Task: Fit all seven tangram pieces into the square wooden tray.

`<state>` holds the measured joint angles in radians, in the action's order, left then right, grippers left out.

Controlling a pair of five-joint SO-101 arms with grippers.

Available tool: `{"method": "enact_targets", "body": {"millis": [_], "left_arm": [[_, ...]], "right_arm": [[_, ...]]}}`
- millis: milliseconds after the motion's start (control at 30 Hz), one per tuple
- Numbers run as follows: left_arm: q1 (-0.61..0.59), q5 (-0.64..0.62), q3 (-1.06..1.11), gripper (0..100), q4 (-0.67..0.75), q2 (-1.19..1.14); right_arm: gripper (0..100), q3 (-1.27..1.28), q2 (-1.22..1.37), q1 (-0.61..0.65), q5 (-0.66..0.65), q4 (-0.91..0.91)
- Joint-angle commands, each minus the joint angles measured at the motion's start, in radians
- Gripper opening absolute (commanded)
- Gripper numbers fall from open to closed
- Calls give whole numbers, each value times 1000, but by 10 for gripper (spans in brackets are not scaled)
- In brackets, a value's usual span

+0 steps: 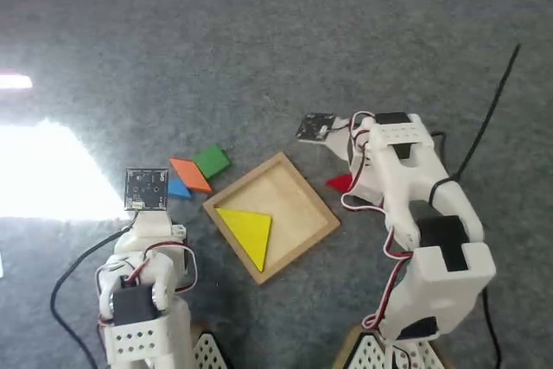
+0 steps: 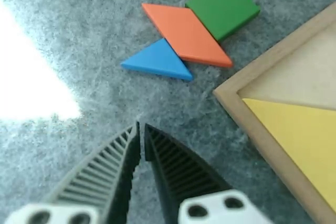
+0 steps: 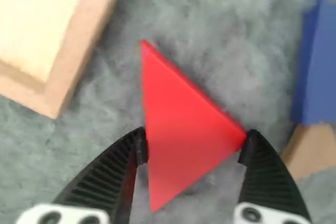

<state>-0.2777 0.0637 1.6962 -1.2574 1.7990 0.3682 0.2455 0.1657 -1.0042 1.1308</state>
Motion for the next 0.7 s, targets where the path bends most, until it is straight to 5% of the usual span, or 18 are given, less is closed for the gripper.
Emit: {"method": "enact_targets", "body": {"millis": [0, 400, 667], "left_arm": [[-6, -2, -13, 14, -3, 18], [-6, -2, -13, 14, -3, 18], [-6, -2, -13, 14, -3, 18]], "right_arm": [[213, -18, -65, -58, 94, 24], [214, -14, -289, -67, 302, 73], [278, -12, -206, 2, 37, 58]]}}
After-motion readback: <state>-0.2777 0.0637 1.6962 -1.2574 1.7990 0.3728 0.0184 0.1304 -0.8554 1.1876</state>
